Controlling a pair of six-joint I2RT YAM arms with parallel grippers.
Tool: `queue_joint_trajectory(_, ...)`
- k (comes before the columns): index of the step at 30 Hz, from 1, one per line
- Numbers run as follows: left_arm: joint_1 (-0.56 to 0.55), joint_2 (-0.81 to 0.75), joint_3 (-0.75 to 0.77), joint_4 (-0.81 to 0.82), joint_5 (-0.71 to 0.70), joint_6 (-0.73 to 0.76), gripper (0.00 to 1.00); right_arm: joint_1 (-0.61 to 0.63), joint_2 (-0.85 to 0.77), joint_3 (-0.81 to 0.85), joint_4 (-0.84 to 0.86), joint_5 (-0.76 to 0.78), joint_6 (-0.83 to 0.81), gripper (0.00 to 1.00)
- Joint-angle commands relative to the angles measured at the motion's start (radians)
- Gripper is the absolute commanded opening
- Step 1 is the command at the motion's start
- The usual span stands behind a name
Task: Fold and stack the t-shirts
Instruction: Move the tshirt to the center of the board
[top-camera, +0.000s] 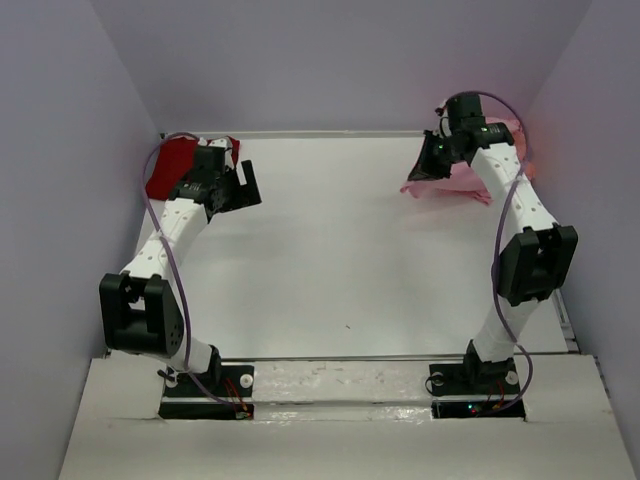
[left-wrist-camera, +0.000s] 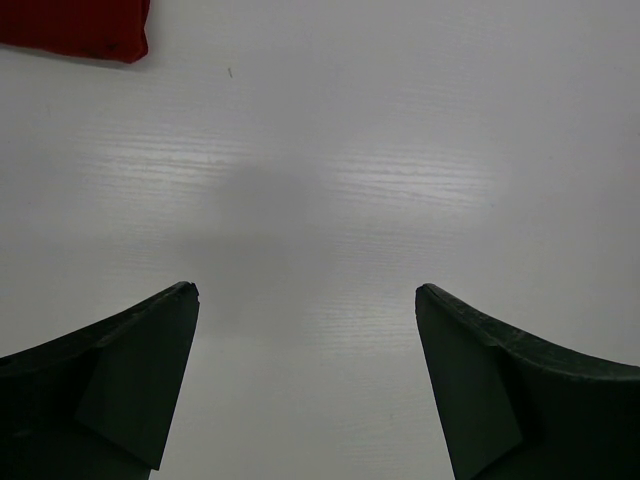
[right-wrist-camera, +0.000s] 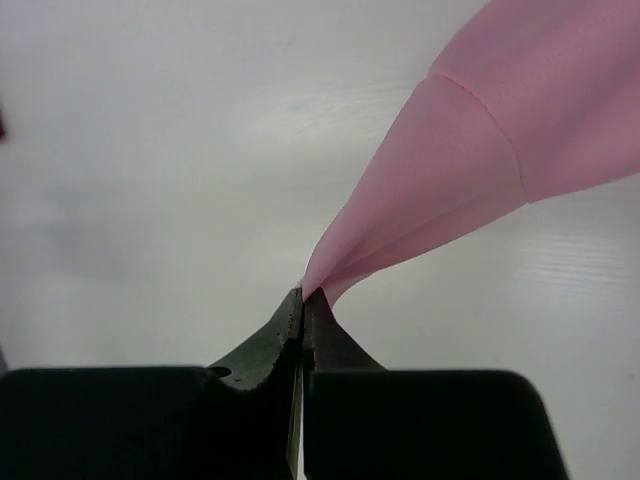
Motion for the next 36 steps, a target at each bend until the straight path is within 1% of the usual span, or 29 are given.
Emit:
queue_joint_trajectory(1,0.003,0.012,0.076,0.011,0.002,0.003,0.99,0.171,-0.019,0.086,-0.248,-0.341,-0.008,0.0)
queue_joint_trajectory(2,0.003,0.017,0.084,0.008,-0.006,0.001,0.99,0.206,-0.015,0.117,-0.284,-0.36,-0.015,0.0)
queue_joint_trajectory(3,0.003,0.021,0.098,0.005,-0.024,-0.003,0.99,0.267,-0.007,0.197,-0.318,-0.395,-0.026,0.0)
queue_joint_trajectory(4,0.003,0.032,0.105,-0.004,-0.032,-0.007,0.99,0.291,0.007,0.241,-0.376,-0.483,-0.04,0.0)
queue_joint_trajectory(6,0.003,0.043,0.122,-0.014,-0.044,-0.01,0.99,0.325,0.013,0.34,-0.413,-0.547,-0.039,0.0)
queue_joint_trajectory(7,0.003,0.047,0.136,-0.017,-0.049,-0.011,0.99,0.325,0.018,0.396,-0.425,-0.564,-0.028,0.0)
queue_joint_trajectory(8,0.003,0.055,0.142,-0.02,-0.049,-0.014,0.99,0.334,0.021,0.518,-0.437,-0.619,0.007,0.0)
queue_joint_trajectory(10,0.003,0.061,0.156,-0.02,-0.049,-0.017,0.99,0.334,0.059,0.668,-0.453,-0.665,0.046,0.0)
queue_joint_trajectory(11,0.003,0.064,0.161,-0.021,-0.049,-0.02,0.99,0.334,0.076,0.815,-0.453,-0.697,0.102,0.0)
queue_joint_trajectory(12,0.003,0.07,0.174,-0.021,-0.049,-0.022,0.99,0.323,0.082,0.859,-0.433,-0.767,0.136,0.0)
queue_joint_trajectory(13,0.003,0.072,0.182,-0.028,-0.049,-0.023,0.99,0.323,0.065,0.87,-0.39,-0.794,0.173,0.0)
queue_joint_trajectory(14,0.003,0.075,0.188,-0.031,-0.049,-0.026,0.99,0.314,0.036,0.826,-0.272,-0.823,0.232,0.0)
queue_joint_trajectory(15,0.003,0.077,0.201,-0.032,-0.049,-0.028,0.99,0.294,-0.003,0.783,-0.204,-0.822,0.257,0.0)
queue_joint_trajectory(16,0.003,0.078,0.207,-0.034,-0.049,-0.03,0.99,0.274,-0.1,0.723,-0.049,-0.82,0.282,0.0)
queue_joint_trajectory(17,0.003,0.078,0.21,-0.037,-0.079,-0.031,0.99,0.227,-0.148,0.597,0.019,-0.82,0.314,0.0)
queue_joint_trajectory(19,0.003,0.078,0.218,-0.04,-0.082,-0.033,0.99,0.179,-0.224,0.502,0.084,-0.785,0.316,0.0)
queue_joint_trajectory(20,0.003,0.078,0.216,-0.038,-0.081,-0.036,0.99,0.153,-0.264,0.44,0.09,-0.764,0.288,0.0)
queue_joint_trajectory(23,0.003,0.075,0.21,-0.037,-0.078,-0.042,0.99,0.153,-0.31,0.326,0.081,-0.725,0.233,0.0)
queue_joint_trajectory(24,0.003,0.072,0.201,-0.037,-0.079,-0.046,0.99,0.153,-0.321,0.254,0.075,-0.701,0.219,0.0)
queue_joint_trajectory(26,0.003,0.061,0.193,-0.035,-0.082,-0.048,0.99,0.153,-0.35,0.183,0.075,-0.646,0.172,0.0)
queue_joint_trajectory(28,0.003,0.045,0.179,-0.034,-0.087,-0.048,0.99,0.153,-0.384,0.095,0.073,-0.506,0.143,0.0)
queue_joint_trajectory(29,0.003,0.038,0.173,-0.032,-0.087,-0.046,0.99,0.153,-0.39,0.065,0.069,-0.484,0.127,0.0)
queue_joint_trajectory(30,0.003,0.034,0.162,-0.029,-0.084,-0.046,0.99,0.153,-0.378,0.04,0.058,-0.455,0.112,0.0)
queue_joint_trajectory(31,0.003,0.025,0.156,-0.028,-0.079,-0.043,0.99,0.153,-0.364,0.004,0.005,-0.416,0.094,0.0)
queue_joint_trajectory(33,0.003,0.018,0.146,-0.026,-0.069,-0.045,0.99,0.153,-0.32,-0.045,-0.025,-0.307,0.067,0.0)
queue_joint_trajectory(34,0.003,0.012,0.141,-0.026,-0.065,-0.043,0.99,0.153,-0.312,-0.103,-0.033,-0.267,0.06,0.0)
queue_joint_trajectory(35,0.003,0.008,0.138,-0.026,-0.065,-0.043,0.99,0.153,-0.308,-0.136,-0.022,-0.181,0.057,0.0)
queue_joint_trajectory(36,0.003,0.005,0.13,-0.026,-0.065,-0.042,0.99,0.153,-0.306,-0.168,-0.007,-0.139,0.055,0.0)
